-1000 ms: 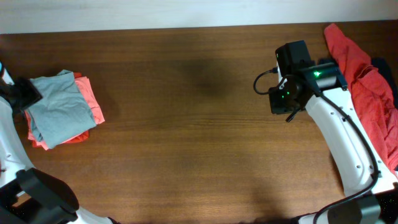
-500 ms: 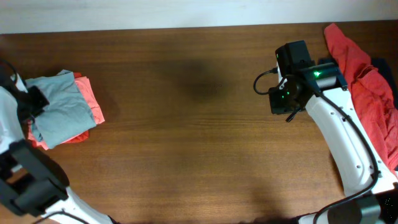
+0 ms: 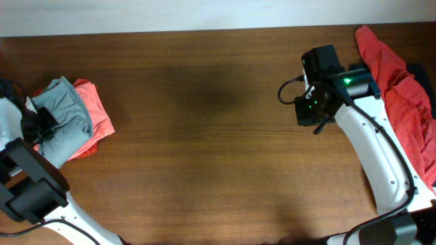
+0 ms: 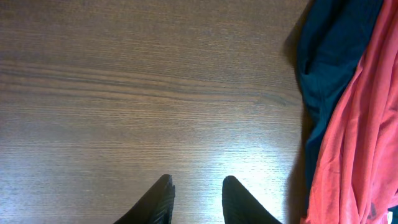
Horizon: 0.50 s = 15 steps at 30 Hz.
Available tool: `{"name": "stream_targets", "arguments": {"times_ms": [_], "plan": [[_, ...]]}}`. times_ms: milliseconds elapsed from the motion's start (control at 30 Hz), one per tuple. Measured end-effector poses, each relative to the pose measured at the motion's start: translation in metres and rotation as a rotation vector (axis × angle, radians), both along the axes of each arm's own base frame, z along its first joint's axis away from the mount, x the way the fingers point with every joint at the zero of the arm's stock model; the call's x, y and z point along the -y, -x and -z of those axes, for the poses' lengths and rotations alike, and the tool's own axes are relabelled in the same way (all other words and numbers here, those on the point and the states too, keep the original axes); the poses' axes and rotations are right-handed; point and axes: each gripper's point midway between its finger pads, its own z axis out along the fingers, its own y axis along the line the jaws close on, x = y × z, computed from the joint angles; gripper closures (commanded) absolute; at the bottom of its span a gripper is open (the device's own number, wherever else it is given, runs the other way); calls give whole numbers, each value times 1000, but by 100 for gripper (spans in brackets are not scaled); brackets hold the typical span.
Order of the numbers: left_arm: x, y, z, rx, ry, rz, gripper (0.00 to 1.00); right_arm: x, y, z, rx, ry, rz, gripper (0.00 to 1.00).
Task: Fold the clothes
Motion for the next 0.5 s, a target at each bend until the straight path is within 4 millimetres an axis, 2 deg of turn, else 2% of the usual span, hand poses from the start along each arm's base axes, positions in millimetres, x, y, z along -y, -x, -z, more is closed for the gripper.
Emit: {"name": "stream_targets", "arguments": {"times_ms": [100, 133, 267, 333, 400, 500], "plan": [[1, 0, -1, 2, 4, 1, 91, 0, 0, 0, 0, 0, 0, 68], [1, 0, -1, 3, 3, 1, 87, 0, 0, 0, 0, 0, 0, 60], [1, -1, -19, 32, -17, 1, 64, 0, 0, 0, 1, 1, -4, 41], [1, -2, -40, 70, -39, 2, 54, 0, -1, 0, 3, 1, -4, 28], [3, -3, -76, 137, -83, 11, 50, 0, -1, 0, 5, 0, -3, 16], [11, -4, -126, 237, -142, 27, 47, -3, -7, -2, 28, -12, -3, 7]]}}
